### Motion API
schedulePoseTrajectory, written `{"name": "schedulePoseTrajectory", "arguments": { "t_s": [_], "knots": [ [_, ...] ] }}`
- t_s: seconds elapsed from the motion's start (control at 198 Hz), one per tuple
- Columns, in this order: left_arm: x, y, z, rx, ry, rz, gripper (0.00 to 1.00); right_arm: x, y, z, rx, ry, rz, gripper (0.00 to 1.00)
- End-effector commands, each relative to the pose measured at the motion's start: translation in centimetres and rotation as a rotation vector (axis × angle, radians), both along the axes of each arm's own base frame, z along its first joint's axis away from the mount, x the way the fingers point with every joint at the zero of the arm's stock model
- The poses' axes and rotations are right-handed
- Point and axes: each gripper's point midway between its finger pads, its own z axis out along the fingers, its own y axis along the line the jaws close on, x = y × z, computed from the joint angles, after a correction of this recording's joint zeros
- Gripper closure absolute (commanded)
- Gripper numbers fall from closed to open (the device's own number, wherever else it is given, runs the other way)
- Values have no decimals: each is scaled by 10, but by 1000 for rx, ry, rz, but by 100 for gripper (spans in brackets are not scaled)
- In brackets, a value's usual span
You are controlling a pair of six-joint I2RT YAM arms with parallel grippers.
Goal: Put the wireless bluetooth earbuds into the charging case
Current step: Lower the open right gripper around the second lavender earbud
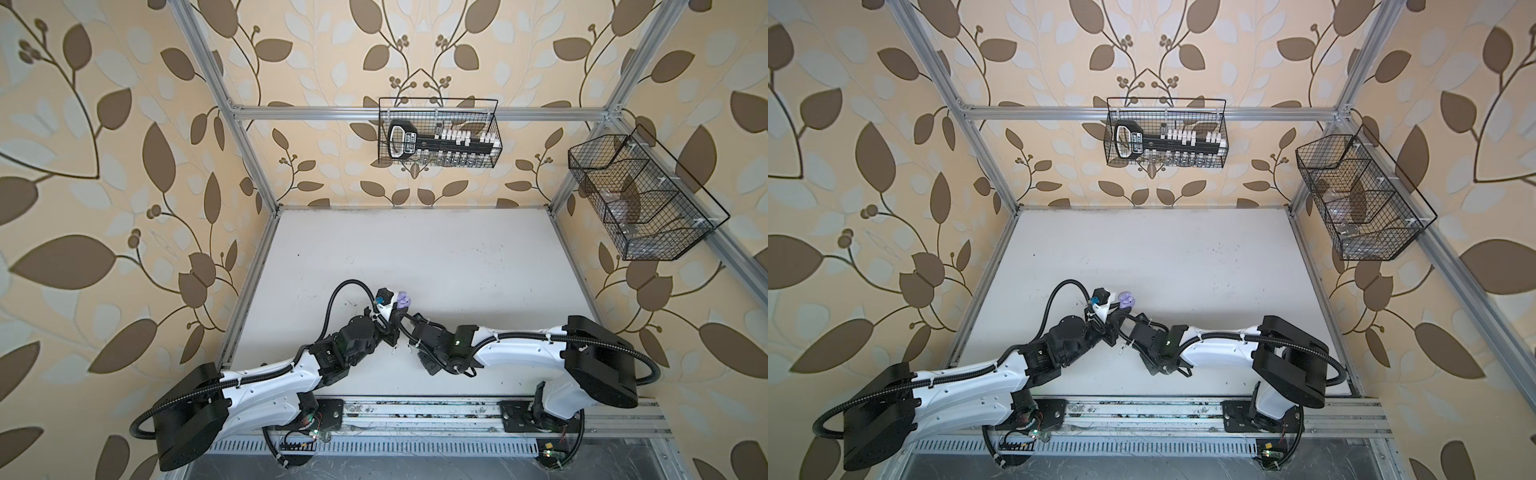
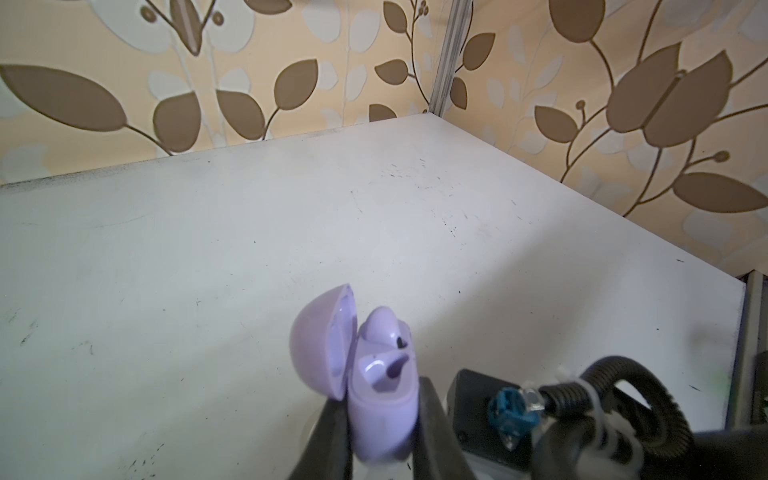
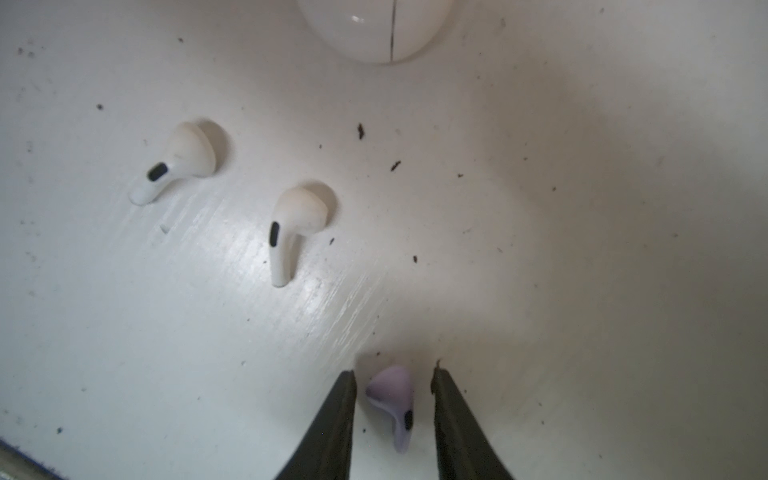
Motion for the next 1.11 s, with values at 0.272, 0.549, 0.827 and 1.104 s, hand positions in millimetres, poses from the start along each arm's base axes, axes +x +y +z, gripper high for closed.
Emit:
{"name": "schedulePoseTrajectory", "arguments": {
  "t_s": [0.272,0.549,0.827,1.104],
  "knots": [
    [4,1,11,-34,-17,9,100,5,4,0,-27,-12,16,69],
    [5,1,10,-33,-14,9,100,6,4,-2,-37,-10,19,71],
    [5,1,11,-34,-15,9,100,4,-1,-3,-44,-3,20,73],
    [5,1,10,-35,-12,7,100,2,-5,-2,-44,-3,16,72]
  ]
}}
